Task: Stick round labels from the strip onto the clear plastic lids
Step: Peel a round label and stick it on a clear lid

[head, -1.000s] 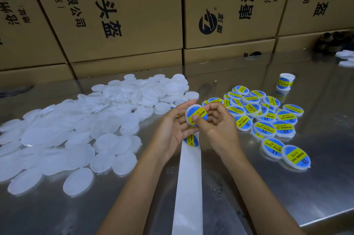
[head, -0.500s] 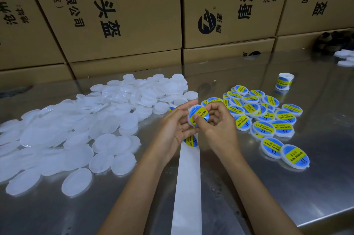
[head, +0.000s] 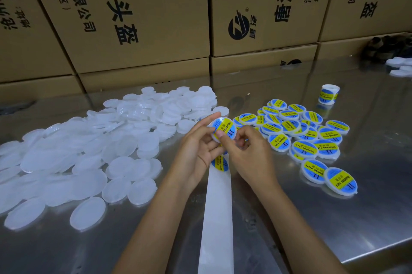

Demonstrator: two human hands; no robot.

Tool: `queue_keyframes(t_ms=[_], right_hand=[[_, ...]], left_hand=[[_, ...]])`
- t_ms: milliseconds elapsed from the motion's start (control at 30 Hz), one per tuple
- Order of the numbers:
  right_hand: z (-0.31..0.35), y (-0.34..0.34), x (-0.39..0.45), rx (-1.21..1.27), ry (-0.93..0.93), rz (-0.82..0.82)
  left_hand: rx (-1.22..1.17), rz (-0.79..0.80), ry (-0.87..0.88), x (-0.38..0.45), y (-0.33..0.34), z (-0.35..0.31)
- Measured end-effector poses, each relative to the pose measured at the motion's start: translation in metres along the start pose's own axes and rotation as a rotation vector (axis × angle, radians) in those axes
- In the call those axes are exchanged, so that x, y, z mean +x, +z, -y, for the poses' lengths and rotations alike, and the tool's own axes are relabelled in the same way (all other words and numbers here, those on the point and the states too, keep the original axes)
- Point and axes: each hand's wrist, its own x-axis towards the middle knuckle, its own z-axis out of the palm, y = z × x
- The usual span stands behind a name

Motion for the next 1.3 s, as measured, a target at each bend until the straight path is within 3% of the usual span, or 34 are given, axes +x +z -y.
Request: queue_keyframes(t_ms=[133, 500, 733, 1000, 1200, 1300], right_hand=[[0.0024, 0.0002, -0.0034, -0.08, -0.044, 0.032], [0.0019, -0.0035, -0.0005, -0.073, -0.067, 0.014], [0.0006, 0.0007, -0.0036, -0.101, 0.0, 0.172], [-0.0004, 0.0003, -0.0032, -0.165, -0.118, 0.064], [-0.0025, -0.0005, -0.0003, -0.188, -0.095, 0.005], [-0.0004, -0.0005, -0.0011, -0.075, -0.063, 0.038]], left_hand=[[0.003, 0.022, 0.007, 0.0008, -0.0012, 0.0001], [0.4, -0.022, 0.127, -0.0034, -0.008, -0.0017], [0.326, -0.168, 0.166, -0.0037, -0.0073, 0.0002], [0.276, -0.195, 0.14, -0.0031, -0.003, 0.0012], [0.386, -0.084, 0.122, -0.0023, -0.0026, 0.0043], [0.384, -0.134, 0.142, -0.0009, -0.0044, 0.0052]])
